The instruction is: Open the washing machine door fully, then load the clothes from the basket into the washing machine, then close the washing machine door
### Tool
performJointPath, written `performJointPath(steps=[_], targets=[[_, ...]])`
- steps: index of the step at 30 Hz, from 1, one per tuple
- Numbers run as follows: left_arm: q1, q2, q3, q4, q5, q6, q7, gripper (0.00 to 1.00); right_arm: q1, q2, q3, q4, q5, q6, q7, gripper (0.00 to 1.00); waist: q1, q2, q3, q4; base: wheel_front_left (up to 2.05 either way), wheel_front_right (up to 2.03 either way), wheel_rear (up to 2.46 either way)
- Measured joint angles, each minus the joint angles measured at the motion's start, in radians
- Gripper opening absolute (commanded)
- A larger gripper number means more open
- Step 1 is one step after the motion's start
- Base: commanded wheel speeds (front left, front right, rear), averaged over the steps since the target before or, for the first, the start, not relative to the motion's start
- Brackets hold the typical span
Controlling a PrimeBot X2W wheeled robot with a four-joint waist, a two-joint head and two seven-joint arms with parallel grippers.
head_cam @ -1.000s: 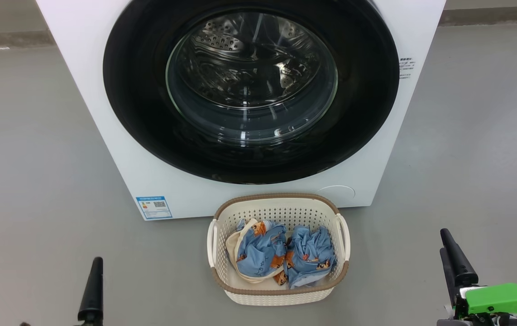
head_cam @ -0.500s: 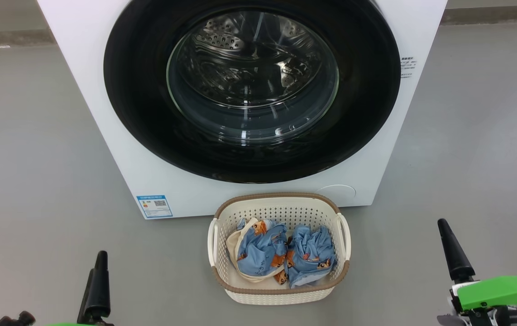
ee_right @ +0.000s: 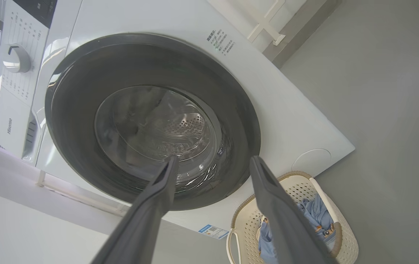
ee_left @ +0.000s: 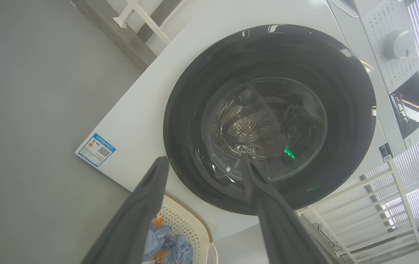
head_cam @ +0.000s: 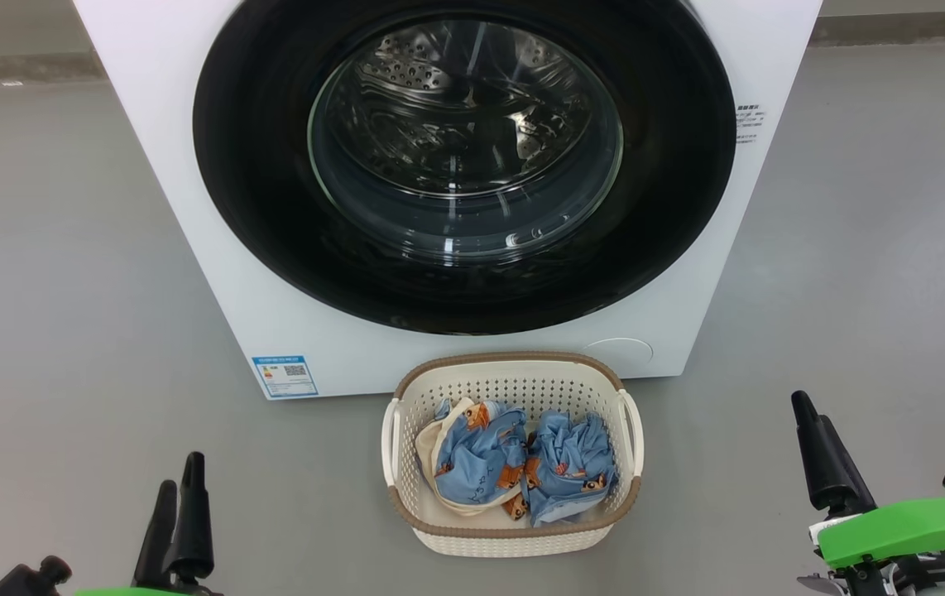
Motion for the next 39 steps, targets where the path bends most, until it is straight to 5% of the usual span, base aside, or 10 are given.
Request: performJointPath(steps=[39], targets=[[-0.024,0.02,-0.019,-0.017,0.393,-0.012,-0.08,1.0,-0.01,-0.01,0.011,-0.022,-0.373,0.0,-0.065,1.0,0.0,0.0,0.012,0.0,0.0,0.0,0.0]])
